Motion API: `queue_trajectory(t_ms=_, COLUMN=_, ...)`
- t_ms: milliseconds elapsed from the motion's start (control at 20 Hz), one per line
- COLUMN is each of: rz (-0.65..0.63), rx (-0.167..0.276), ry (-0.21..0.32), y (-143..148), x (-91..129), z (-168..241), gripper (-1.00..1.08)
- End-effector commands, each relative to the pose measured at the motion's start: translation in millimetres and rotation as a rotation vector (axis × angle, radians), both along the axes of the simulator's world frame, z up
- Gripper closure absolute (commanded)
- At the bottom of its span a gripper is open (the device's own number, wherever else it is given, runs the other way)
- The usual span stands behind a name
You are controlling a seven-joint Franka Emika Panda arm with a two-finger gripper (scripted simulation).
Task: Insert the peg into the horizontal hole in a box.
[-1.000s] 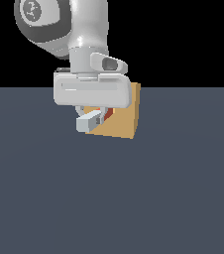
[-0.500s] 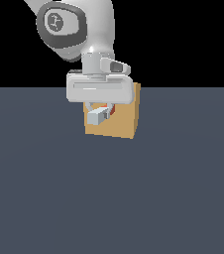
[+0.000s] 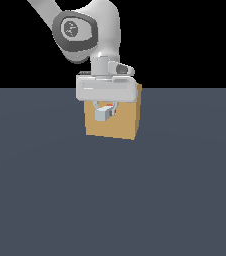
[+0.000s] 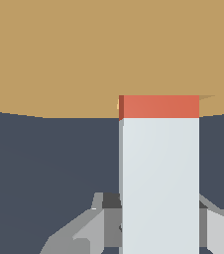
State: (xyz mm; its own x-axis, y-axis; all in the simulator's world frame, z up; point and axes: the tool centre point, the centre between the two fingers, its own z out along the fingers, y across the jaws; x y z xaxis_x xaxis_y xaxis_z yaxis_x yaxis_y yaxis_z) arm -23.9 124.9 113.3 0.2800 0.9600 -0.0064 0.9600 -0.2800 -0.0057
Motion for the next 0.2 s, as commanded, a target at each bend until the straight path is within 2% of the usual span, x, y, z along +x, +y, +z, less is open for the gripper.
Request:
queue_trajectory(t_ms=0, rz=0.004, rx=0.005, ry=-0.009, y=10.2, x=4.7, z=1.2, gripper=1.08)
queue_trajectory(t_ms=150, rz=0.004, rx=0.005, ry=-0.009, y=7.9, x=4.5, z=1.2, gripper=1.08)
